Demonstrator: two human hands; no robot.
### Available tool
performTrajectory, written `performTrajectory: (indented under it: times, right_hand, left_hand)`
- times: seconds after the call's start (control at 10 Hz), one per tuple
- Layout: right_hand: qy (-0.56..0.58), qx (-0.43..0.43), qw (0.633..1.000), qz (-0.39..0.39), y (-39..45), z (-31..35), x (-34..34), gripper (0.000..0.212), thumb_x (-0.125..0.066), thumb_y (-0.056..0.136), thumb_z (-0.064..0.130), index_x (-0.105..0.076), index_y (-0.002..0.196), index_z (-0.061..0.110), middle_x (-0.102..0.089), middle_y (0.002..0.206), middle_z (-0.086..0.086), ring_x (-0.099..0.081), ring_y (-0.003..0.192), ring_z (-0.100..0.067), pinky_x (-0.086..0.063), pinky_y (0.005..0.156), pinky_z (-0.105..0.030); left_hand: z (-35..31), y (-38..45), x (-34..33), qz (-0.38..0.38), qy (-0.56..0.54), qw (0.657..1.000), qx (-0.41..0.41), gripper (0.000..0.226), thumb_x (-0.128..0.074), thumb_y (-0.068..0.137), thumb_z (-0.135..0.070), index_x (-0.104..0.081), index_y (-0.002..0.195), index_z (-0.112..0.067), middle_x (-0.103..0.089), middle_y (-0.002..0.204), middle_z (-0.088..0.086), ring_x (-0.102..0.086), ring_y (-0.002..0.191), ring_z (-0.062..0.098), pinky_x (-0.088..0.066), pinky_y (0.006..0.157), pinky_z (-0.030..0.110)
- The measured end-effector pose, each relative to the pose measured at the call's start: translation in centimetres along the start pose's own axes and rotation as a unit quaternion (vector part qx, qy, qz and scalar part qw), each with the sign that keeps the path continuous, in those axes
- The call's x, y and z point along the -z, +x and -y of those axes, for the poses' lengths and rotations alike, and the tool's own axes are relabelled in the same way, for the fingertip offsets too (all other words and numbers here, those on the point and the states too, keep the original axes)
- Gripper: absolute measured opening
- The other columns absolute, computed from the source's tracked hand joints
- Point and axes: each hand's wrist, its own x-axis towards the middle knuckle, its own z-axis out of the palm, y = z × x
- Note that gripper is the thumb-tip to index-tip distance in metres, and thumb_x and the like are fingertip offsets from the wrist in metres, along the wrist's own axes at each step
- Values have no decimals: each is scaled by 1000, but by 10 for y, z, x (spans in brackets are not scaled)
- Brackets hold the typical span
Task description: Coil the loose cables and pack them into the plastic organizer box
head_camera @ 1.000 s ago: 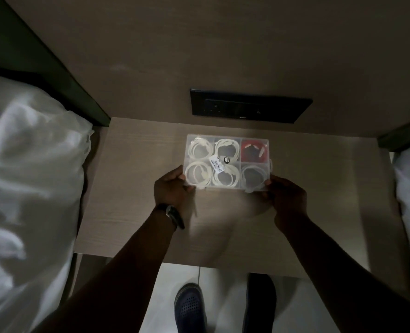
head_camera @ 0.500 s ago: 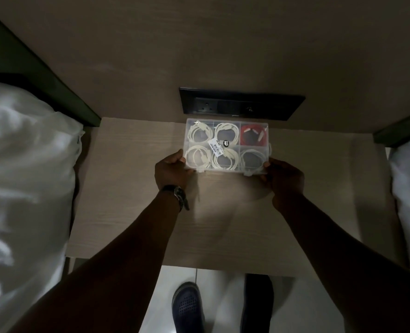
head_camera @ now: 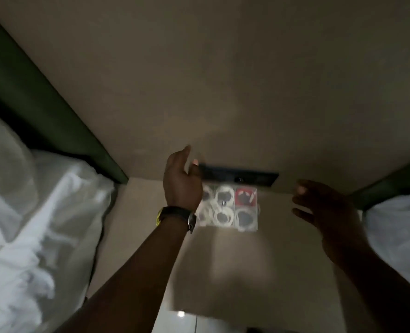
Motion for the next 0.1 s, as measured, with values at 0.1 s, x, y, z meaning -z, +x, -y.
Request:
performTrajectory:
  times: [0.1]
  right_hand:
    - [18, 120, 992, 43, -43, 136, 34, 42, -79, 62, 46, -75, 98, 25, -77, 98, -1, -73, 93, -17, -62, 73, -25]
  left_hand:
    - [-117, 41, 28, -52, -22, 988, -144, 34, -56, 90, -11, -62, 123, -14, -62, 119, 4, -59, 110, 16, -47, 97, 29]
